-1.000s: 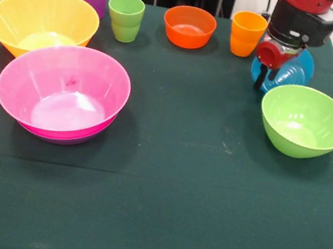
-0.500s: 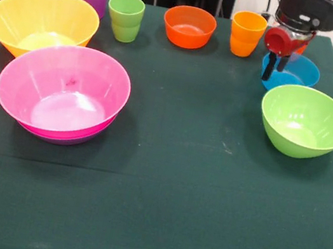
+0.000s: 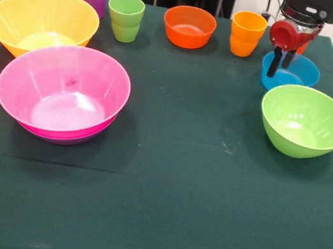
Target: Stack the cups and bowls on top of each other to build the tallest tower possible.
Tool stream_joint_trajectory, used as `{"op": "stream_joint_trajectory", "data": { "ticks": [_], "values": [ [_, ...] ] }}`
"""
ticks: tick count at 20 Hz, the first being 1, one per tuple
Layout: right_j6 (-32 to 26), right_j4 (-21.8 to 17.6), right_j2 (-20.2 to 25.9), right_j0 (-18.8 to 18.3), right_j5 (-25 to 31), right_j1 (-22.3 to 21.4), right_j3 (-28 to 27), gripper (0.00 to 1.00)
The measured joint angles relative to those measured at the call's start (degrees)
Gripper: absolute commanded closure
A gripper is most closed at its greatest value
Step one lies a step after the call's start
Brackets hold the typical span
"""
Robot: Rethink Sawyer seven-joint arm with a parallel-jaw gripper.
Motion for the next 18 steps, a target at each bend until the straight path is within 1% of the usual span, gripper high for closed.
{"op": "stream_joint_trajectory", "data": {
  "ticks": [11,18],
  "values": [
    [0.0,0.0,0.0,0.0,0.0,2.8,0.0,0.00],
    [0.0,0.0,0.0,0.1,0.0,2.7,0.0,0.00]
  ]
}}
